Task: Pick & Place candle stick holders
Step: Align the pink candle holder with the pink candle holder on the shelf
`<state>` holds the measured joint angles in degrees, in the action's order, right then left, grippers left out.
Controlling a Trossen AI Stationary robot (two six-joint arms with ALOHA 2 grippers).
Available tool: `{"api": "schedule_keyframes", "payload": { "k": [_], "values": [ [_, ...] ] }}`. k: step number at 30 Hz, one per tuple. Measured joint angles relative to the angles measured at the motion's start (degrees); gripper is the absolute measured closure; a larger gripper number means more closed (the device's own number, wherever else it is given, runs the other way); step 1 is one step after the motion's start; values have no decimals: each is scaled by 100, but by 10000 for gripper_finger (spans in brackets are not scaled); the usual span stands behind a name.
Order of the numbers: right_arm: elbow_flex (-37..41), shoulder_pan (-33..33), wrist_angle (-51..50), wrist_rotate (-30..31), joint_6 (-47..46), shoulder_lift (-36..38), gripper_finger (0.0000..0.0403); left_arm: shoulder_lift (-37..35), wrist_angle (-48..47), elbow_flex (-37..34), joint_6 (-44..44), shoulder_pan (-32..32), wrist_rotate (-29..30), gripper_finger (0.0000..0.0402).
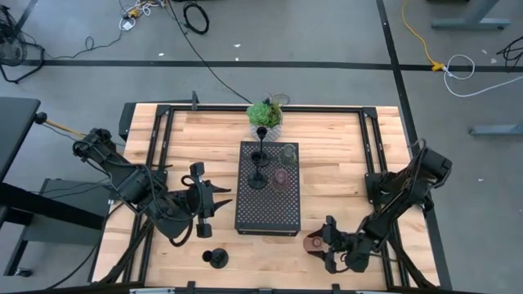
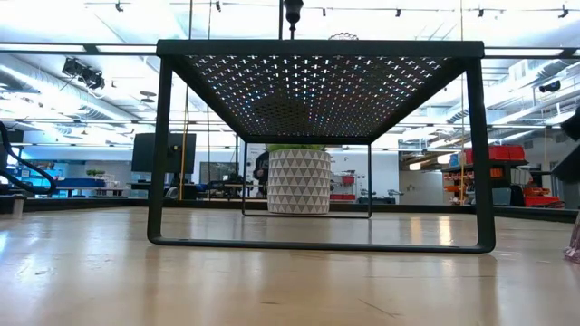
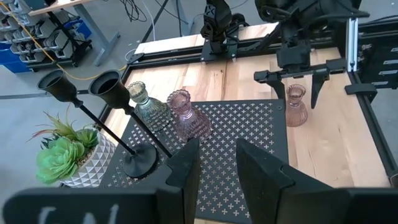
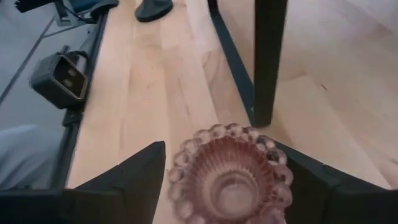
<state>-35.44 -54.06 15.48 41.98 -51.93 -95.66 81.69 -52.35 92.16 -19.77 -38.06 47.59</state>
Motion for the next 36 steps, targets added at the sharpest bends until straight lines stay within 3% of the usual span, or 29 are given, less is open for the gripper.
{"api": "schedule_keyframes", "payload": {
  "k": [4, 8, 16, 21, 28, 32, 36],
  "values": [
    [0, 74, 151, 60, -5, -111, 170, 0, 0, 0, 1, 0, 0, 294],
    [-7, 92, 208, 120, 27, -104, 255, 0, -3, 0, 0, 0, 0, 294],
    [-13, 92, 194, -19, 9, -47, 256, 0, -25, 0, 0, 0, -2, 294],
    [-121, 98, -230, -28, 241, 447, 256, 0, -25, 0, 53, 0, -2, 294],
    [-933, 125, -2009, 508, 905, 1738, 256, 0, -25, 0, 138, 0, -2, 294],
    [-1455, 222, -2257, 906, 1642, 2133, 256, 0, -25, 0, 149, 0, -4, 294],
    [-1872, 600, -2168, 784, 2273, 2112, 256, 0, -25, 0, 154, -2, -4, 294]
  ]
}}
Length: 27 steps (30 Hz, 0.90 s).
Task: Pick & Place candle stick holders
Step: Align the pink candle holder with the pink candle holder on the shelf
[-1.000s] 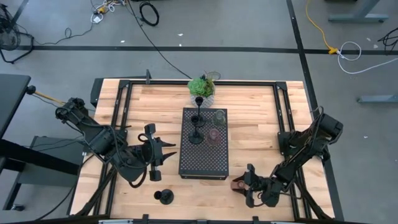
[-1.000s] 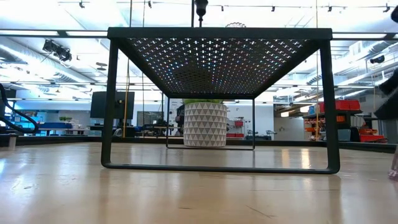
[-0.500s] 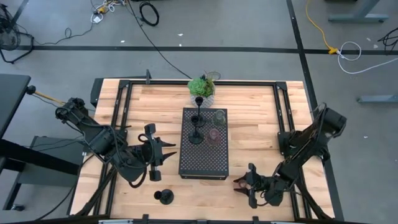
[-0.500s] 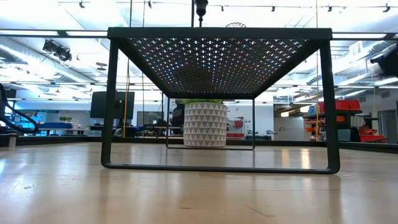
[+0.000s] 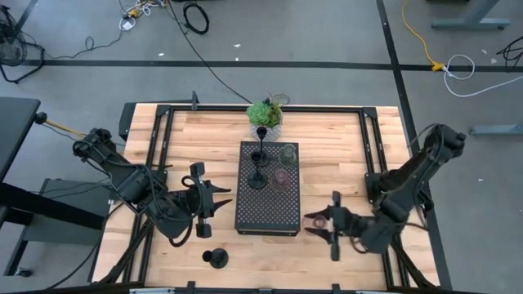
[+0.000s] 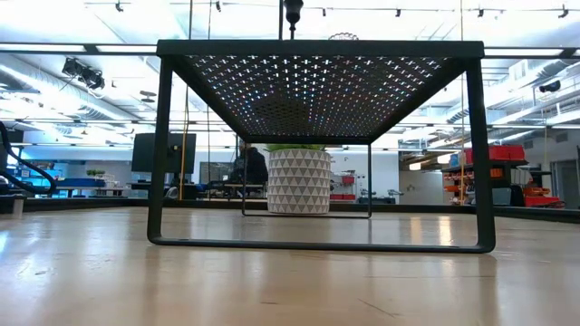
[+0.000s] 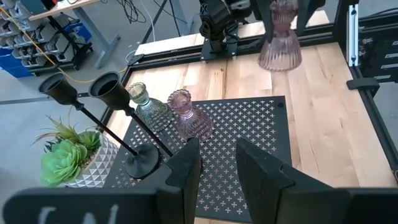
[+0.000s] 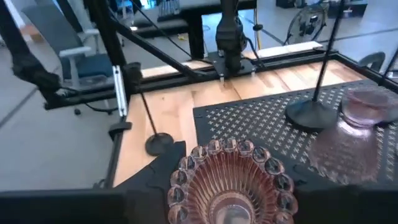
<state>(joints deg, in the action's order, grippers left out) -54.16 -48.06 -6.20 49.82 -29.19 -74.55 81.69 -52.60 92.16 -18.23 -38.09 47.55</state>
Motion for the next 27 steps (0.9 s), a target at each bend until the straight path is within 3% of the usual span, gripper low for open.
{"api": "schedule_keyframes", "payload": {
  "k": [8, 12, 20, 27],
  "values": [
    [-323, 1053, 443, -466, 616, -537, 256, 0, 0, 0, -1, 2, 0, 294],
    [-323, 1411, 855, -1122, 826, -685, 256, 0, 2, 0, -1, 0, -1, 294],
    [-318, 1676, 977, -1607, 616, -1066, 256, 0, 0, 0, -1, 2, 11, 294],
    [-318, 1730, 992, -1625, 609, -1158, 256, 0, 5, 0, 83, 2, 37, 294]
  ]
}}
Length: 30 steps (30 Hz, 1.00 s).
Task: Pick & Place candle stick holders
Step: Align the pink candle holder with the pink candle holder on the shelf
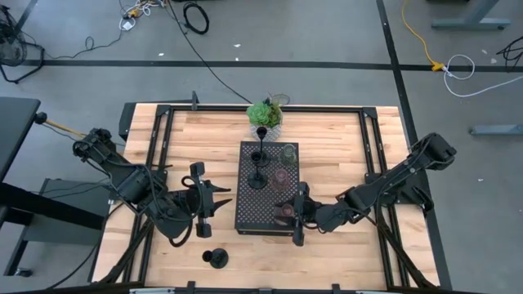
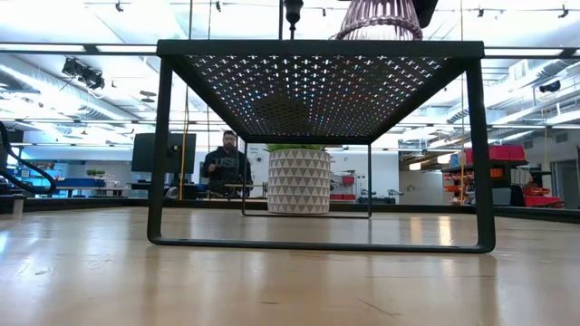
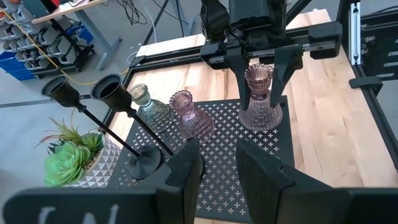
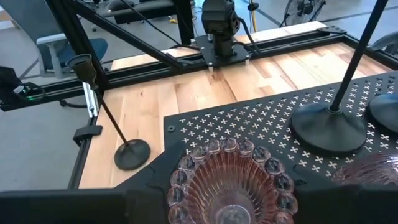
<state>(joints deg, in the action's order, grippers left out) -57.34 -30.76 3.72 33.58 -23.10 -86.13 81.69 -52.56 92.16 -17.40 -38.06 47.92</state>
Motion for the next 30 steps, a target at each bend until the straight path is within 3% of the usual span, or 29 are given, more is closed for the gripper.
{"api": "schedule_keyframes", "payload": {
  "k": [22, 27, 30],
  "values": [
    [0, 0, 9, -1, -17, 0, 256, 0, 2, 0, 7, 0, 7, 294],
    [0, 26, 31, 58, -37, 4, 220, 0, 2, 0, 7, 0, 7, 294],
    [-1, 50, 27, 51, -34, 7, 224, 0, 0, 0, 8, 0, 7, 294]
  ]
}}
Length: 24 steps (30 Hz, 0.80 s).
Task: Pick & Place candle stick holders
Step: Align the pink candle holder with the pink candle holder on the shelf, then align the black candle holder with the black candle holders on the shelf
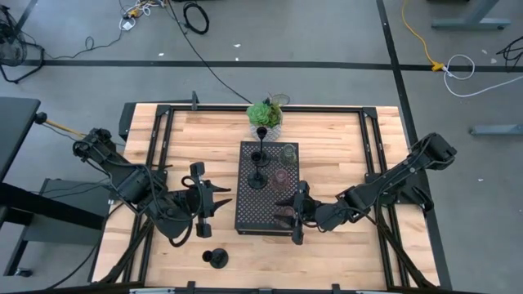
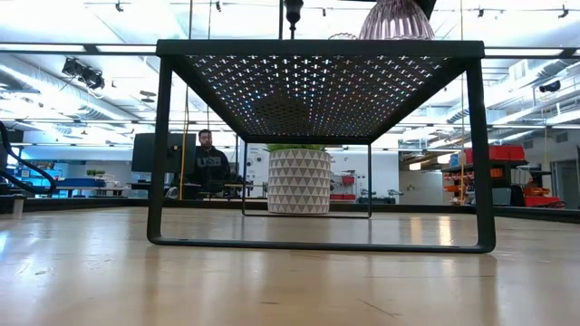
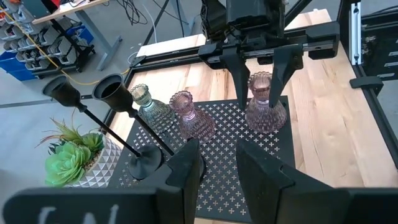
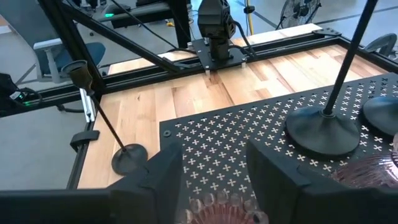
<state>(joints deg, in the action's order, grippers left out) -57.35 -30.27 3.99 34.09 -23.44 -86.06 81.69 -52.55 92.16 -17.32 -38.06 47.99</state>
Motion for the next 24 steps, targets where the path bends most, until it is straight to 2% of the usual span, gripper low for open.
{"api": "schedule_keyframes", "payload": {
  "k": [6, 15, 24],
  "values": [
    [1, 20, 0, 41, 98, 0, 246, 0, 0, 0, 0, 0, 0, 294],
    [1, 174, 71, 213, 192, 0, 206, 0, 0, 0, 0, 0, 0, 294],
    [1, 256, 581, 227, 821, 0, 225, 0, 2, 0, 2, 0, 0, 294]
  ]
}}
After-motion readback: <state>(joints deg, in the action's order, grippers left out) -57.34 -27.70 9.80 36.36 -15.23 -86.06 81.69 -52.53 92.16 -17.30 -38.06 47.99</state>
